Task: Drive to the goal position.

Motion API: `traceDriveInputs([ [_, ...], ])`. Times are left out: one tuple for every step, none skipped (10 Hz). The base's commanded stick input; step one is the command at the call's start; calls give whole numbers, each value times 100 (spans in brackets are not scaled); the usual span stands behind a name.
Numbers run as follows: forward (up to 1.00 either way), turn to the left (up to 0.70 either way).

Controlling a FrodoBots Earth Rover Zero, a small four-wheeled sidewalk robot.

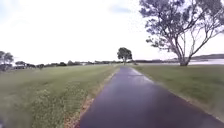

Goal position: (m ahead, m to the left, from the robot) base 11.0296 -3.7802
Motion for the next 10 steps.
traceDriveInputs([
  [70, -14],
  [70, -14],
  [70, -14],
  [70, -14],
  [70, -14],
  [70, -14],
  [70, -14],
  [70, -14],
  [70, -9],
  [70, -3],
])
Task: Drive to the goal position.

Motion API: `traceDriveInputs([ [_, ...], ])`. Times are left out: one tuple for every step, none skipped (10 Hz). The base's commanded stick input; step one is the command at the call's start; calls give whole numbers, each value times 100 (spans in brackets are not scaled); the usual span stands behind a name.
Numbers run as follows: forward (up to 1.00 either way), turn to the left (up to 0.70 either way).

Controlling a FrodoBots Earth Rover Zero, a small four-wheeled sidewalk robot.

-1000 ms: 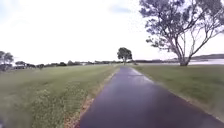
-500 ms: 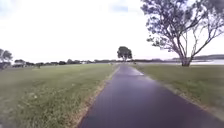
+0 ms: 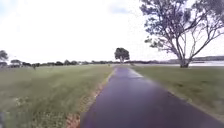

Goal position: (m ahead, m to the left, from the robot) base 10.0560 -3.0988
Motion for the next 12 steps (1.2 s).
traceDriveInputs([
  [70, 0],
  [70, 0],
  [70, 0],
  [70, 0],
  [70, 0],
  [70, 0],
  [70, 0],
  [70, -5],
  [70, -11],
  [70, -14],
  [70, -14],
  [70, -14],
])
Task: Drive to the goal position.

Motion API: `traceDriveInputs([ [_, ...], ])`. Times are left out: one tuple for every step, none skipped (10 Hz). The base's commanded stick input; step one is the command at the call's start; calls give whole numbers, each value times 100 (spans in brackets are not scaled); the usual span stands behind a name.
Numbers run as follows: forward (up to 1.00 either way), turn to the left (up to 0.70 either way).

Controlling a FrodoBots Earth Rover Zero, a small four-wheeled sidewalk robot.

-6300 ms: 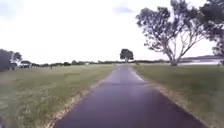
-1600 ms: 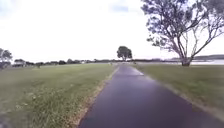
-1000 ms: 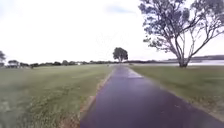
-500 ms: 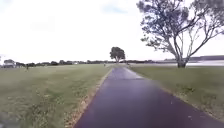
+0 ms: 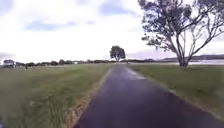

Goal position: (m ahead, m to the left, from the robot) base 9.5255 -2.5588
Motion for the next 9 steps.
traceDriveInputs([
  [70, -14],
  [70, -14],
  [70, -14],
  [70, -14],
  [70, -14],
  [70, -14],
  [70, -14],
  [70, -13],
  [70, -11],
])
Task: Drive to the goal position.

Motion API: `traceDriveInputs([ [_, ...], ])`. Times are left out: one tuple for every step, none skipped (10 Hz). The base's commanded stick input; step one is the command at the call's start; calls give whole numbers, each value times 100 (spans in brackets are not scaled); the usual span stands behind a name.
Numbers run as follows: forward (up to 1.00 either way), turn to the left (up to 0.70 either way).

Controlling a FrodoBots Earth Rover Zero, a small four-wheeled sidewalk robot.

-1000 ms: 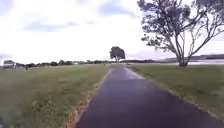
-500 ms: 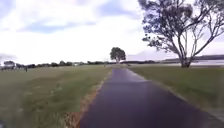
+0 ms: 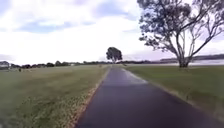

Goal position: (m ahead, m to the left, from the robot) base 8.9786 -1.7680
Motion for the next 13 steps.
traceDriveInputs([
  [70, -5],
  [70, 0],
  [70, 0],
  [70, 0],
  [70, 0],
  [70, 0],
  [70, 0],
  [70, 0],
  [70, 0],
  [70, 0],
  [70, 0],
  [70, 0],
  [70, 0],
])
